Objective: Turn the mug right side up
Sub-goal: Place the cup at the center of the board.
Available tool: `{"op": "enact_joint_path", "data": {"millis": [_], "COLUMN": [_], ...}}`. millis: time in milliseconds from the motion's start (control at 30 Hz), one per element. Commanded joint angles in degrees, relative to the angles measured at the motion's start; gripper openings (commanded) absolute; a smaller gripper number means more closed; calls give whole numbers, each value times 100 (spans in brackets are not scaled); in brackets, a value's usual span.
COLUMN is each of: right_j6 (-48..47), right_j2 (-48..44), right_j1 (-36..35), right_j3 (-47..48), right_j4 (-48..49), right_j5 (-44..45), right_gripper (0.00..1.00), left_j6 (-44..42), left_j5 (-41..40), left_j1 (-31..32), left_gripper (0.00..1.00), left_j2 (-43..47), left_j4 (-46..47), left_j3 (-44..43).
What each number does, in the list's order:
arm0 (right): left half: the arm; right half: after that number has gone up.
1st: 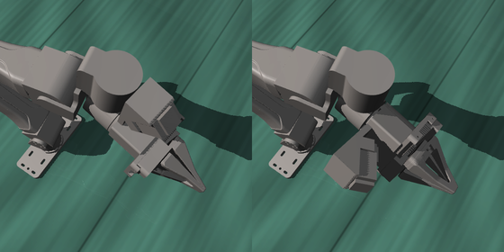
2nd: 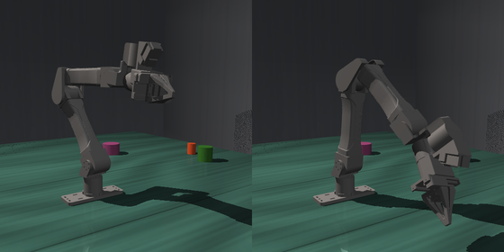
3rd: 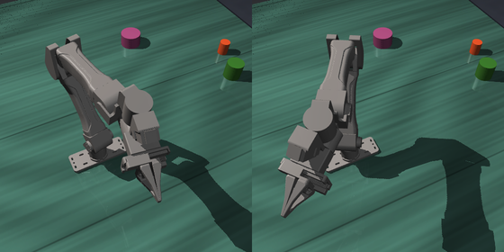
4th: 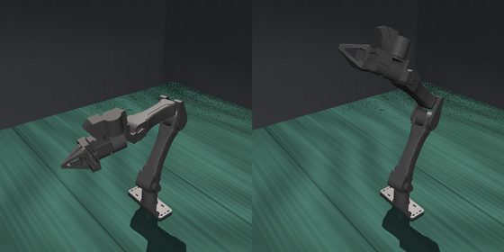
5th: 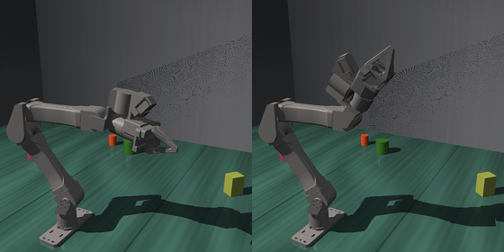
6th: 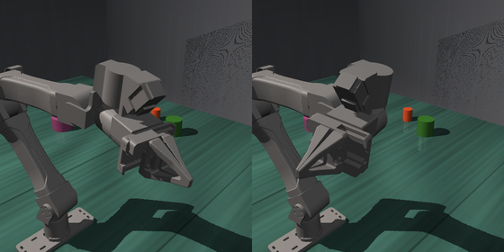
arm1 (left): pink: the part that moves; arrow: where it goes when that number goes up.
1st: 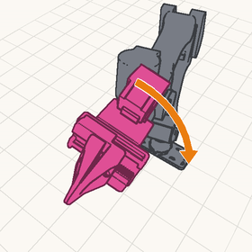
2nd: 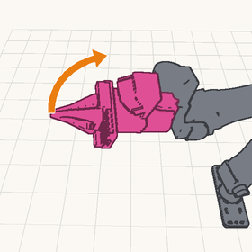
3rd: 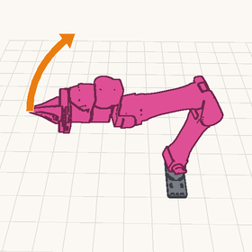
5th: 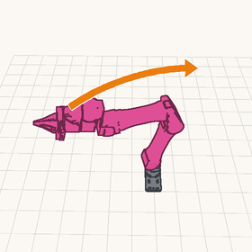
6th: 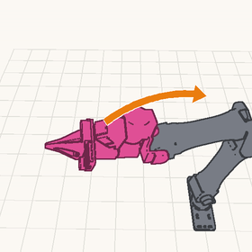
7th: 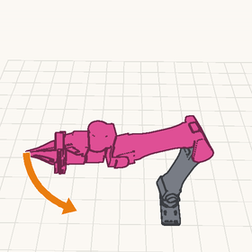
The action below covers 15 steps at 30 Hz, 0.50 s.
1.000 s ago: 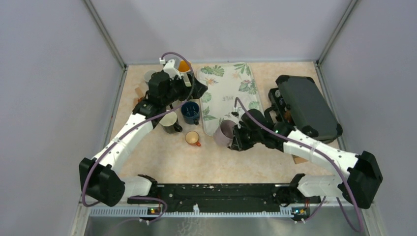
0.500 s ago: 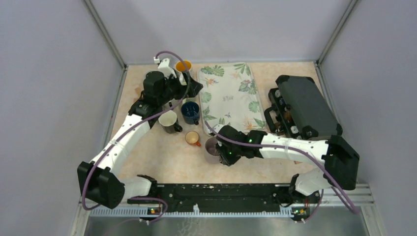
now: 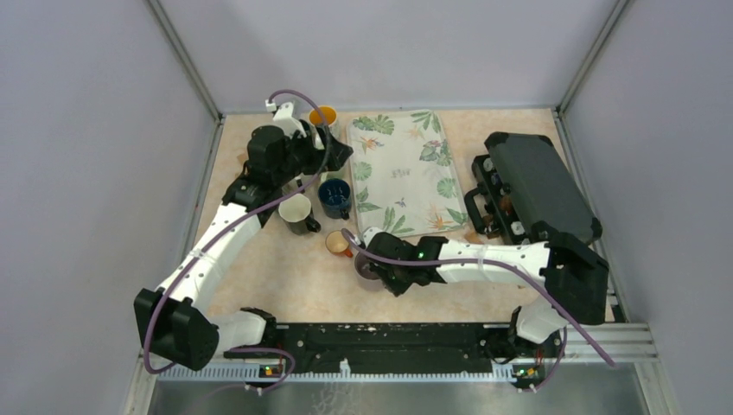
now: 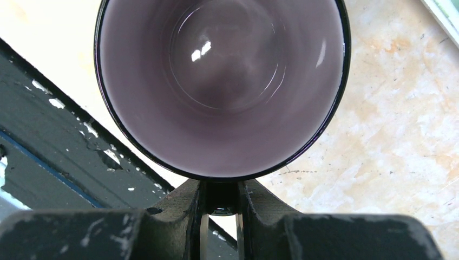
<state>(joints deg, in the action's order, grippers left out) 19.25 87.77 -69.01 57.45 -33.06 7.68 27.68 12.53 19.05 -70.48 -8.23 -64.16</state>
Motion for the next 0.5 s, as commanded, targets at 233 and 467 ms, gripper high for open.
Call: {"op": "enact_joint_path", "data": {"millis": [233, 467], "right_j6": [-147, -157], "right_j2": [133, 161], "right_j1": [-164, -191], "right_j3": [451, 446], "right_j4": [265, 308], "right_j5": [425, 423], "right_gripper": [2, 16], "left_j6": [-114, -114], "left_j5": [7, 43], "left_j1": [-42, -42], "left_gripper": [99, 99], "left_j2": [167, 148], "left_j4": [155, 177], "left_j3": [53, 71]}}
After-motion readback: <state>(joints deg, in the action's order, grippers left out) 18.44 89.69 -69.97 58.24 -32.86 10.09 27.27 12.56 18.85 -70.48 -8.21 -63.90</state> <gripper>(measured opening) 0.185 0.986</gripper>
